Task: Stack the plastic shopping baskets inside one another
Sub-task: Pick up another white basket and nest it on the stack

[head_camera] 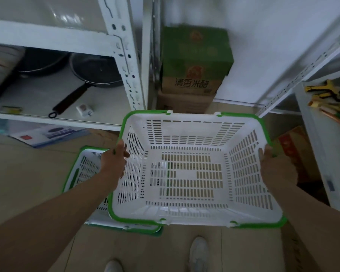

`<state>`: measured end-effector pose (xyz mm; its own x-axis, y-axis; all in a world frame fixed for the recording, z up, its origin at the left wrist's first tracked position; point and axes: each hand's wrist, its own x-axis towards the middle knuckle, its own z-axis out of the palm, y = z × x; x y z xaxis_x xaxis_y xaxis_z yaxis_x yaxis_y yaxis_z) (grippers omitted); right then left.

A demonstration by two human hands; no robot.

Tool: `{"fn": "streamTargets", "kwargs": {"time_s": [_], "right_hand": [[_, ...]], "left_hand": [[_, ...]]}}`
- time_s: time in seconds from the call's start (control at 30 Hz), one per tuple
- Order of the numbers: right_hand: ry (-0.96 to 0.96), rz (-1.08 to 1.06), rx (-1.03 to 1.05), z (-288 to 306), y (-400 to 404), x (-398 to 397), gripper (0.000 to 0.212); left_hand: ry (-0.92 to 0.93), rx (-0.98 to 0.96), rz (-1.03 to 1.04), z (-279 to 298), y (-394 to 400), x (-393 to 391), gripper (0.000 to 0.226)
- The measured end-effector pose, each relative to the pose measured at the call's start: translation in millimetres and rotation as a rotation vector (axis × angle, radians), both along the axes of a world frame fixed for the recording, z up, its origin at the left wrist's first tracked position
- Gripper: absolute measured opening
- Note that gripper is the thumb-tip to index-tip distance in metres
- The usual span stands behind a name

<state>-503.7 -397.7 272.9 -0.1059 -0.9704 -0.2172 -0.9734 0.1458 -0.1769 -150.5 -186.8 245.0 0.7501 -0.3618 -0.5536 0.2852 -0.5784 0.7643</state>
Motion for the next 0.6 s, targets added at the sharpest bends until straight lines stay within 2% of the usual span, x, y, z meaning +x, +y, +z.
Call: {"fn": "streamTargets", "kwargs": {"time_s": [0.07,0.33,0.6], "right_hand": [[-0.042,-0.012,-0.005,8,16,19,0.06],[-0.093,-0.097,0.022,-14,62,93,0.081],[-0.127,-0.105,0.03,-33,112,152,0.072]], "left_hand": [[-0.009,-0.001,0.008,2,15,15,0.052],[0.015,0.003,0.052,9,81,76,0.051],[-0.026,0.039,0.052,6,132,132,0.046]]}}
